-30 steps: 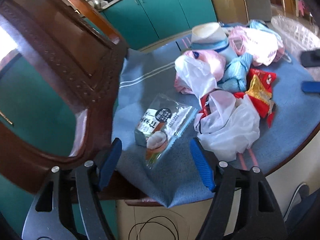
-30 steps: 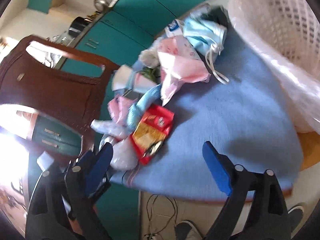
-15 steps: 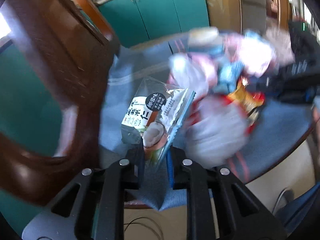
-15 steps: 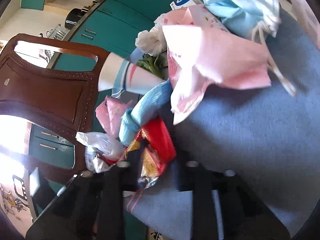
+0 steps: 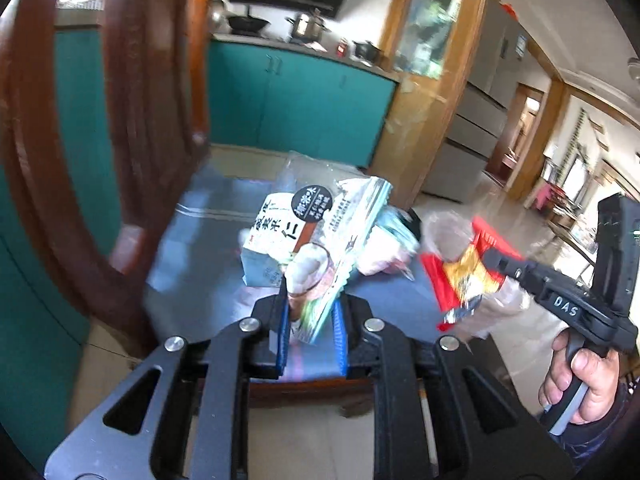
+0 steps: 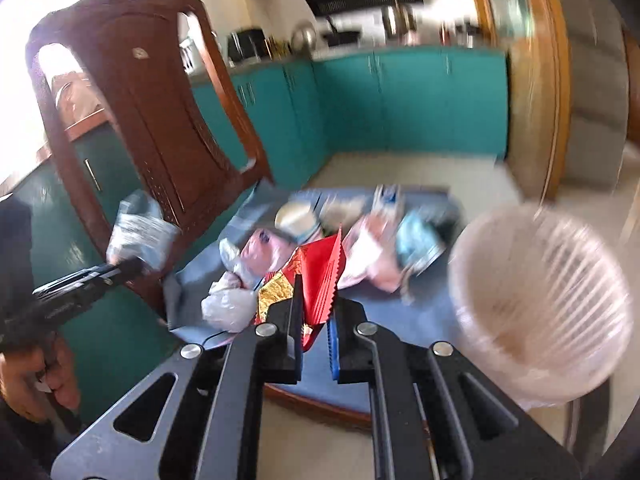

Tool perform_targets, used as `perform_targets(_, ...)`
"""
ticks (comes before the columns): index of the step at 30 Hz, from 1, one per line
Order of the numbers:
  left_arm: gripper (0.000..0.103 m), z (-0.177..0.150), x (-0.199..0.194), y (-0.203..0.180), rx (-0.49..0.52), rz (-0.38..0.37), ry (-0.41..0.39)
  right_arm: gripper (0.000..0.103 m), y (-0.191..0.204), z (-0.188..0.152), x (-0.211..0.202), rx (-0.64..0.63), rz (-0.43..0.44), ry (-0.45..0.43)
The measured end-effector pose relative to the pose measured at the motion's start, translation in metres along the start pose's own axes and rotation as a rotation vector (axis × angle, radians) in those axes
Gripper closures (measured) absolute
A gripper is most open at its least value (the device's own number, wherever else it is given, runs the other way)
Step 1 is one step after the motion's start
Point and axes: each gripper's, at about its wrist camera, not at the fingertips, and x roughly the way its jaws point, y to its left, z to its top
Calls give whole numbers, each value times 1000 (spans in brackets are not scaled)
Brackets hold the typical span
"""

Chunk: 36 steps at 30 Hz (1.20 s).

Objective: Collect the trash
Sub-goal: 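Lift the red chip bag with the right tool toward the wastebasket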

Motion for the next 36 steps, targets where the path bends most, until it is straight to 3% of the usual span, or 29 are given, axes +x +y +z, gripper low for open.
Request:
perform_targets(2, 84, -5, 5, -9, -16, 0, 17, 92, -5, -5, -8, -8, -49, -30)
perform_targets(8, 84, -13, 28, -21, -16, -18, 80, 93, -9, -4, 4, 19, -42, -18)
perform_targets(18, 84, -23, 7, -9, -42, -2, 71, 93, 2, -6, 12, 31, -26, 17)
perform_targets(36, 84, -23, 7, -11, -29, 27, 75, 93, 2, -10, 14, 38, -19, 38)
